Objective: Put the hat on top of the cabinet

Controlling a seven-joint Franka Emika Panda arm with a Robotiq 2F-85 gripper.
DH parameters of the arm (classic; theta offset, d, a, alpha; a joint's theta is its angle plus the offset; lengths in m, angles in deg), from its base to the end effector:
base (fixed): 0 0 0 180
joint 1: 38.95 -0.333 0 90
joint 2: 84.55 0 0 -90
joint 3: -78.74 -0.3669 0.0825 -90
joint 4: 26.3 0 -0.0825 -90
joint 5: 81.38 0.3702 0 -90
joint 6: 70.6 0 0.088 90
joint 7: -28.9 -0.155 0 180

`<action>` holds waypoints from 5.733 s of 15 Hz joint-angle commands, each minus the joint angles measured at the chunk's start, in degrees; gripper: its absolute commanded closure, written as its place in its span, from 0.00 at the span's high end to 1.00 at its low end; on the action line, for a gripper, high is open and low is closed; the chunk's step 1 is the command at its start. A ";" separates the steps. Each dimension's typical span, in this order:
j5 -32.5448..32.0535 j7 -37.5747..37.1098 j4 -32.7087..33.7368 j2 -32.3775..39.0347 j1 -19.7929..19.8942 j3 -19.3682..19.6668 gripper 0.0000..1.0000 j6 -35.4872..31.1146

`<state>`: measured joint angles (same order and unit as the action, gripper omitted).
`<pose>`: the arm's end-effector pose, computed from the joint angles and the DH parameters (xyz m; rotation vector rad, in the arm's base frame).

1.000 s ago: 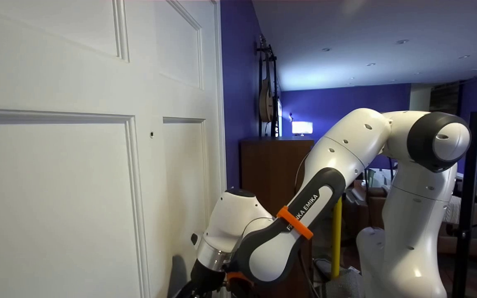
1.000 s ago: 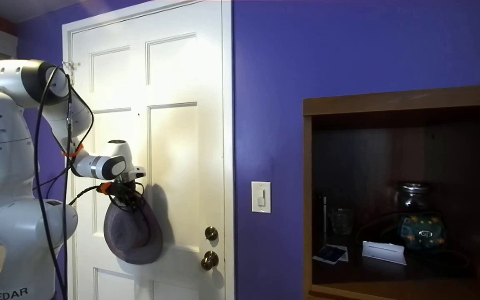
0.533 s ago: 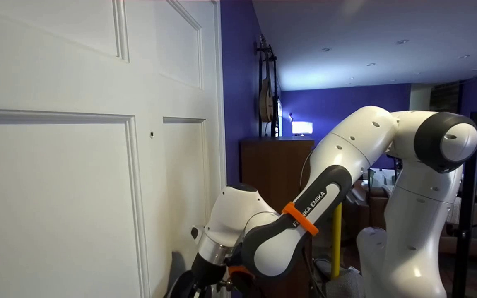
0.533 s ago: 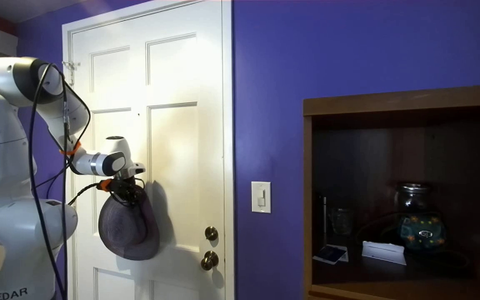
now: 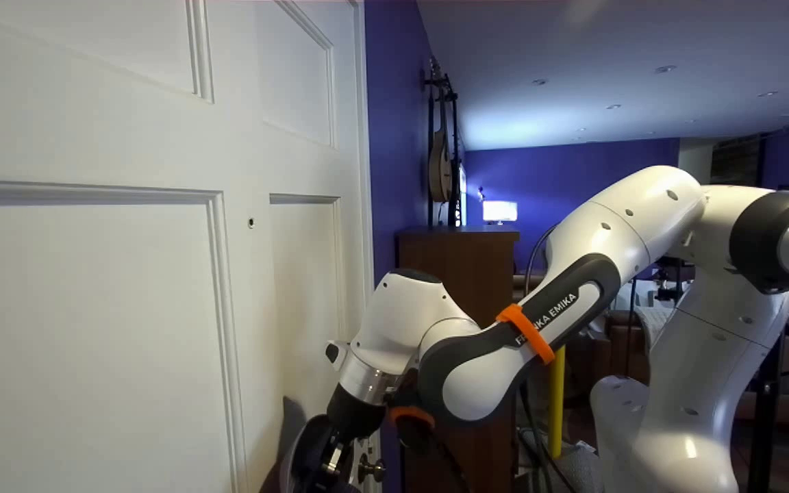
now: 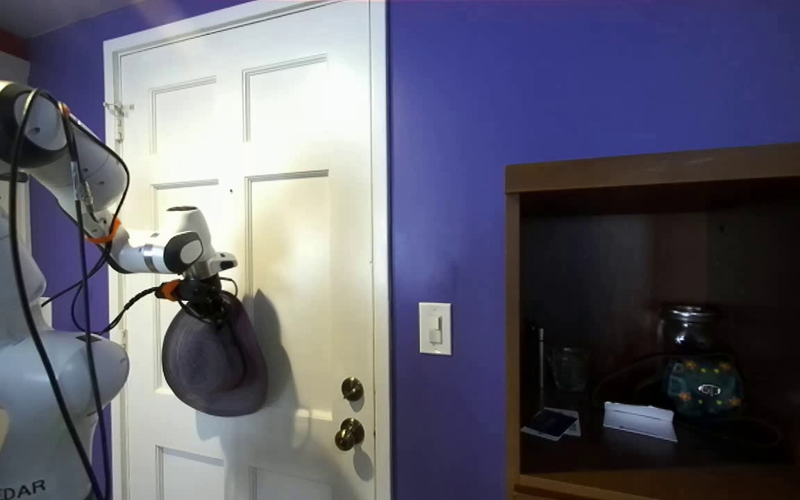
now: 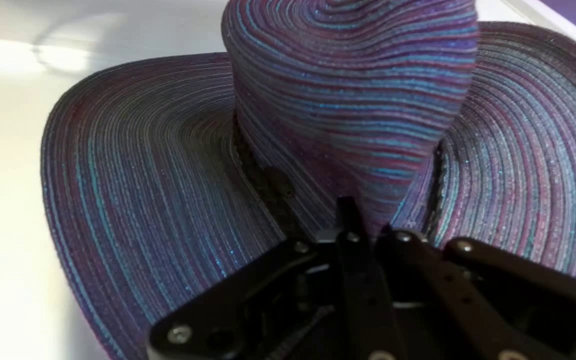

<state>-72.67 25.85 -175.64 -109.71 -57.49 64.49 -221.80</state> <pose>0.3529 0.2310 0.4567 -2.8719 -0.5894 -0.6612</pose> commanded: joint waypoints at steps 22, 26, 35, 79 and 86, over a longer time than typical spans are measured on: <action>-6.72 -3.42 -1.67 -17.83 8.53 1.08 0.04 11.95; -6.65 -3.55 -1.15 -18.24 8.87 1.55 0.01 12.71; -8.05 -5.68 -0.04 -25.98 19.79 9.71 0.01 18.07; -18.40 -27.41 26.91 -5.43 43.48 13.25 0.04 20.08; -17.85 -31.62 33.78 -1.28 44.53 13.89 0.01 22.63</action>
<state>-89.70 -1.80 -148.67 -114.81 -13.03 76.90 -201.79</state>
